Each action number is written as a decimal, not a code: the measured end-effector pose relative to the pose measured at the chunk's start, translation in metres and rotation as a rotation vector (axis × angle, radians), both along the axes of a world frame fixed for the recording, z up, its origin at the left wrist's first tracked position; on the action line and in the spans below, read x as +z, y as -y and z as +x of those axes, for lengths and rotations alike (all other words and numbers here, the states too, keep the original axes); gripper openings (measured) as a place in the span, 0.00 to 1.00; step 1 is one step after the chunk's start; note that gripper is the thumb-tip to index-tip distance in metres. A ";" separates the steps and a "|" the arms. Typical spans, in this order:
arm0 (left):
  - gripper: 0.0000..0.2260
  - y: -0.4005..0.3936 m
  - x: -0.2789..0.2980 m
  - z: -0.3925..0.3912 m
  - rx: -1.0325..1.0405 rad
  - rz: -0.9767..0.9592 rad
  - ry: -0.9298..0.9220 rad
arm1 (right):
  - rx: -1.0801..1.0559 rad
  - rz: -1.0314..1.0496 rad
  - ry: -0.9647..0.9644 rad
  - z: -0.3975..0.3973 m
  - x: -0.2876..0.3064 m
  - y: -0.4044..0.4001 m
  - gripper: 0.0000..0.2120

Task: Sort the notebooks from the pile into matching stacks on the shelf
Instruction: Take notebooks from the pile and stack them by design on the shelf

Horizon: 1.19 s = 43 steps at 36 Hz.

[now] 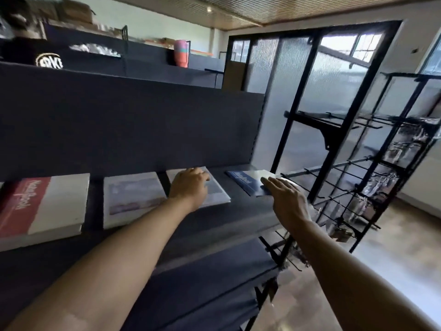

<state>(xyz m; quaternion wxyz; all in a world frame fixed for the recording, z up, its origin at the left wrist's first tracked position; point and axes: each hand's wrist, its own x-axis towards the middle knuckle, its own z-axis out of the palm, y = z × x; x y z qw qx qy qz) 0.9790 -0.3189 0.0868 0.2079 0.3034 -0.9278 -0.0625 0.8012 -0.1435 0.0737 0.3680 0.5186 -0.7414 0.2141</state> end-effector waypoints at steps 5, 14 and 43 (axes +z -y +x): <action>0.15 -0.012 0.002 -0.030 0.051 -0.012 -0.022 | 0.048 0.036 0.054 -0.036 -0.002 0.009 0.25; 0.16 -0.002 -0.002 -0.066 0.118 0.092 0.019 | 0.121 0.220 0.099 -0.066 -0.017 0.050 0.22; 0.19 -0.017 -0.028 -0.146 0.099 0.200 0.299 | 0.107 0.963 0.610 -0.135 -0.010 0.095 0.36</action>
